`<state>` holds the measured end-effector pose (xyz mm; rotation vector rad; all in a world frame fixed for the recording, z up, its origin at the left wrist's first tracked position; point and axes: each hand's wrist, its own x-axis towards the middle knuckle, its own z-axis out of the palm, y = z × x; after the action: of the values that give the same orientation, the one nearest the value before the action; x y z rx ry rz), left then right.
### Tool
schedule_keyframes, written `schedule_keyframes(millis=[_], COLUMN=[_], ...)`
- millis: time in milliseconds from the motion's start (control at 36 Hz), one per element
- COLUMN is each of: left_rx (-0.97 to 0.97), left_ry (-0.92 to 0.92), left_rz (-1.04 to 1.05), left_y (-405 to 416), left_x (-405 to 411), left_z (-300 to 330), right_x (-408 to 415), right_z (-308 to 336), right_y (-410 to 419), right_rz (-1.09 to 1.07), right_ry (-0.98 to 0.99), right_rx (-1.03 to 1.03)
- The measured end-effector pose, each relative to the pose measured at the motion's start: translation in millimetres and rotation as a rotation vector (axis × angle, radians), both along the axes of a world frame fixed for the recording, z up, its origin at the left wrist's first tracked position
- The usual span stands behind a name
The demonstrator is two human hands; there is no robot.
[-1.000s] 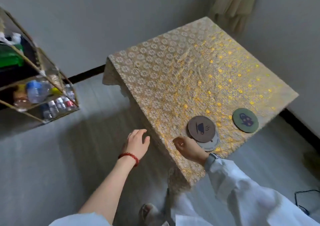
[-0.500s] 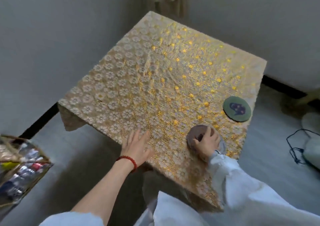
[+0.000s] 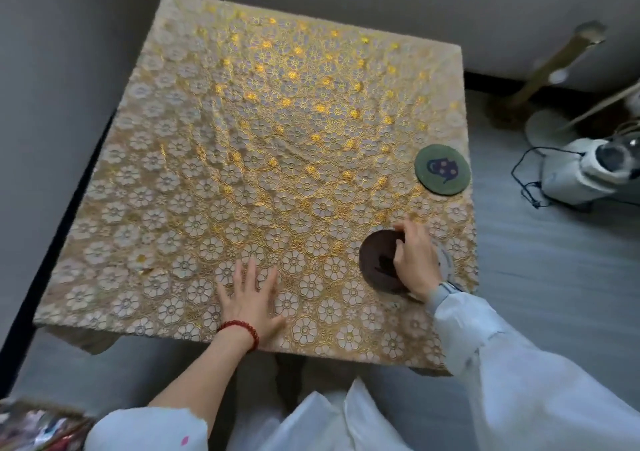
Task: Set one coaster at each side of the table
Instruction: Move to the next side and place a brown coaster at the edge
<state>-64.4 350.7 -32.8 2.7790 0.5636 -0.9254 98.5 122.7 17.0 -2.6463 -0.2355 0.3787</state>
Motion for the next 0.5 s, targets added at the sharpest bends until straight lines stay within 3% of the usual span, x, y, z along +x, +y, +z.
schedule_keyframes(millis=[111,333,389,500], left_rx=[-0.018,-0.072,-0.091,-0.111], left_ry=[0.002,-0.096,-0.112,-0.161], left_rz=[-0.072,-0.176,-0.175,-0.179], left_y=[17.0,60.3,74.7,89.3], left_x=[-7.1,-20.9,-28.3,-44.5], left_z=[-6.2,-10.0,-10.1,-16.1], right_x=[-11.6,-55.0,-67.3,-90.7], right_z=[25.1,29.5,15.1,-22.1], right_y=[19.6,71.1,88.4,117.4], right_rz=[0.047,-0.171,-0.2,-0.175], right_ry=[0.083,0.594,0.673,0.622], right_rx=[0.196,0.649,0.632,0.454])
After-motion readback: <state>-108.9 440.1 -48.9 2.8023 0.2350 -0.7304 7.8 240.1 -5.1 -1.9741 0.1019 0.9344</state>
